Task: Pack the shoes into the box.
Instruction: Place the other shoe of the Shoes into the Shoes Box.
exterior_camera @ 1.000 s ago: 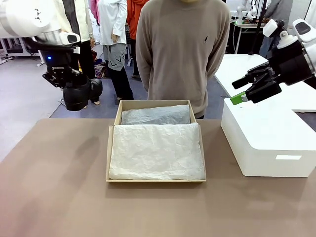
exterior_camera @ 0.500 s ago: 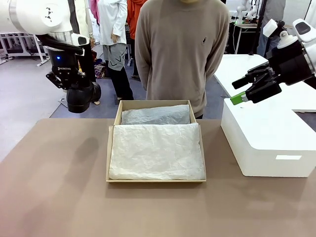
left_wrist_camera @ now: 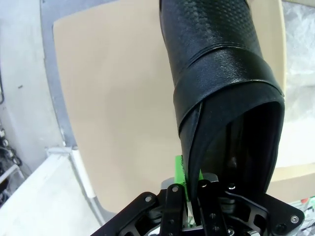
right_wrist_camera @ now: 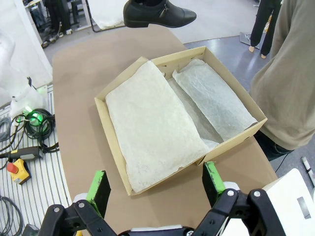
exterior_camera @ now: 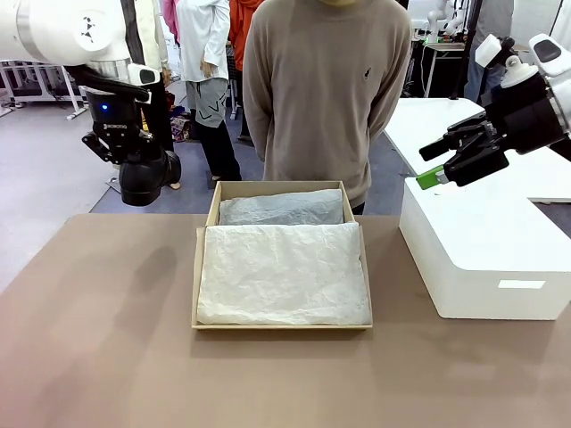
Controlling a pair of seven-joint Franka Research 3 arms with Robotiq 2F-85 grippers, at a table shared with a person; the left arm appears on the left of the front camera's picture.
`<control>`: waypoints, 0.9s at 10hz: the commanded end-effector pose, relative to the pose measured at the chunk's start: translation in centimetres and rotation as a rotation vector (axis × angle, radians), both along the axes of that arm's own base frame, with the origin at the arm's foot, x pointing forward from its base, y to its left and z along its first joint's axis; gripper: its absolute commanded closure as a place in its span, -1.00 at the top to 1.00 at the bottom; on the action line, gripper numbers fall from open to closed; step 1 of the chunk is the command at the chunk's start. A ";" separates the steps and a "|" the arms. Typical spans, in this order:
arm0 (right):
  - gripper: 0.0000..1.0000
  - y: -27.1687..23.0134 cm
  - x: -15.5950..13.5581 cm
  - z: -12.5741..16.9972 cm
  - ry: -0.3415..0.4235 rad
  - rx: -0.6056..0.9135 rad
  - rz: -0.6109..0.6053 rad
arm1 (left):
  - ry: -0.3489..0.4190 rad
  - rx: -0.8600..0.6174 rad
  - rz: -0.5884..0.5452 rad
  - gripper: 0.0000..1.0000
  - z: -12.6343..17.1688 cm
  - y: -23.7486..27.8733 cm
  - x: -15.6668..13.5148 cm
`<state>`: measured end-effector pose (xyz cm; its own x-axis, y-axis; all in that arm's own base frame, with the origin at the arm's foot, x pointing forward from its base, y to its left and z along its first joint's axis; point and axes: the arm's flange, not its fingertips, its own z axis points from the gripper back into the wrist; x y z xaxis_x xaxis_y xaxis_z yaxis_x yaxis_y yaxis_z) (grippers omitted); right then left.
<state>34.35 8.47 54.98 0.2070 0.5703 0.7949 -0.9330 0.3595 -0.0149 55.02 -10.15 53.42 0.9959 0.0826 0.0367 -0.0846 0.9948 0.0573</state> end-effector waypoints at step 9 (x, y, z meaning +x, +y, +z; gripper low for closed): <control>1.00 0.1 0.4 -0.2 -0.030 0.025 0.021 | -0.061 0.007 0.589 -1.00 2.1 -14.7 1.2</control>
